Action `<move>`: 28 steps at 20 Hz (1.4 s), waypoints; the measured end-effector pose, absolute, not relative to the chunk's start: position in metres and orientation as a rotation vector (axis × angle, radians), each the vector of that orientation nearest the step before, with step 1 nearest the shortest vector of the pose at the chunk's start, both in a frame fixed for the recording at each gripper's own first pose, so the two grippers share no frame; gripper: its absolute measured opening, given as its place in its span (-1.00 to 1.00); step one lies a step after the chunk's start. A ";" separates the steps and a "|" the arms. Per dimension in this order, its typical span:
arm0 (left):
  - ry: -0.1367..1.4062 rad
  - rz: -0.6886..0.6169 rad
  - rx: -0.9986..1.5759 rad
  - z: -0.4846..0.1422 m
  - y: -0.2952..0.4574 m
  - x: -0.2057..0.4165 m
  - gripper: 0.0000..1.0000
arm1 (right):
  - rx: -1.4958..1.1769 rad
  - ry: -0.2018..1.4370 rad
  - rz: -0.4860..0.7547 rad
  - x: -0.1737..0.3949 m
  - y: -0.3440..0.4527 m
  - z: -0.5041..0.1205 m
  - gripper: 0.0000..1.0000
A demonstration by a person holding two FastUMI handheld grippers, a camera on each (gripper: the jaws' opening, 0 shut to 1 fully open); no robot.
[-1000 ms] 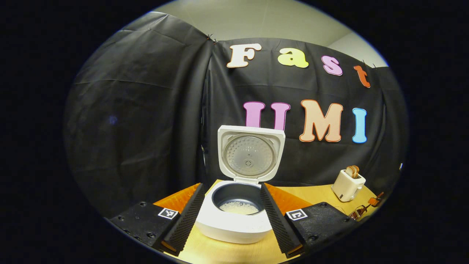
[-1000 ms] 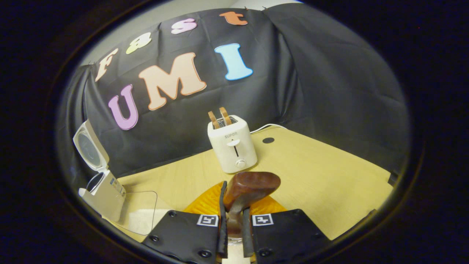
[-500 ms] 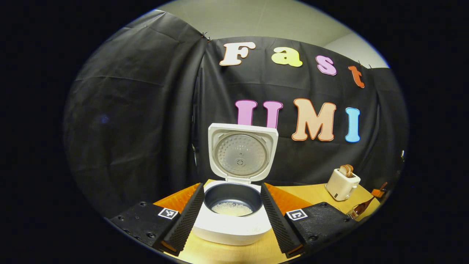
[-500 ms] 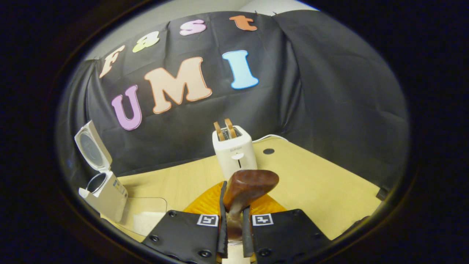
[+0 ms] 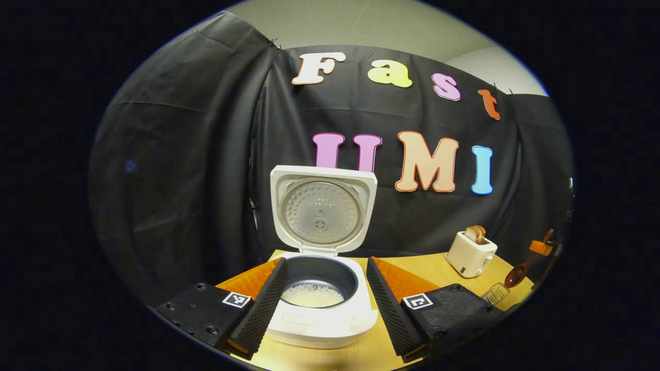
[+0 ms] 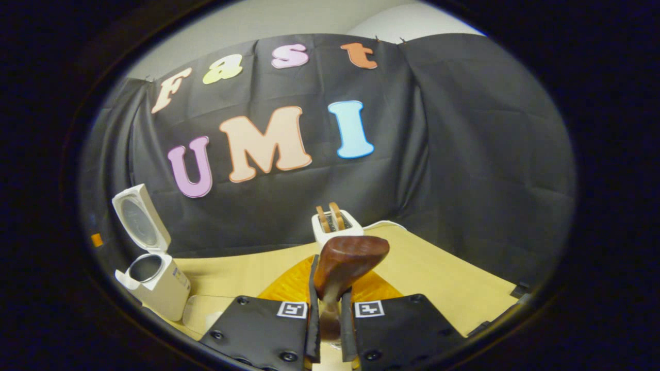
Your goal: Close the left gripper, press the button to open the rice cooker; take a wooden spoon from the chopstick holder with the right hand, scoop a spoonful of rice and pour it into the rice cooker, then put the wooden spoon back into the chopstick holder.
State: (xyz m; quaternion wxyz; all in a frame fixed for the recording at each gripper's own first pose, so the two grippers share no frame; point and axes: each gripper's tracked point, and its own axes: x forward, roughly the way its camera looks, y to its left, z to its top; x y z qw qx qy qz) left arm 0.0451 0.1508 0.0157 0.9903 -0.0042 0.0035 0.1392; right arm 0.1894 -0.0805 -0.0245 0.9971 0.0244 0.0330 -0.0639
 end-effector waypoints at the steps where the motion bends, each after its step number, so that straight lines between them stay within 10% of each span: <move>1: 0.010 0.269 -0.010 0.015 0.151 0.048 0.82 | 0.045 0.063 -0.104 0.189 -0.066 -0.021 -0.64; 19: 0.046 0.245 0.003 0.002 0.197 0.040 0.82 | -0.398 0.241 0.095 0.214 0.118 -0.176 -0.58; 28: 0.041 0.251 -0.025 -0.004 0.215 0.032 0.82 | -0.099 0.353 0.146 0.208 0.151 -0.195 -0.61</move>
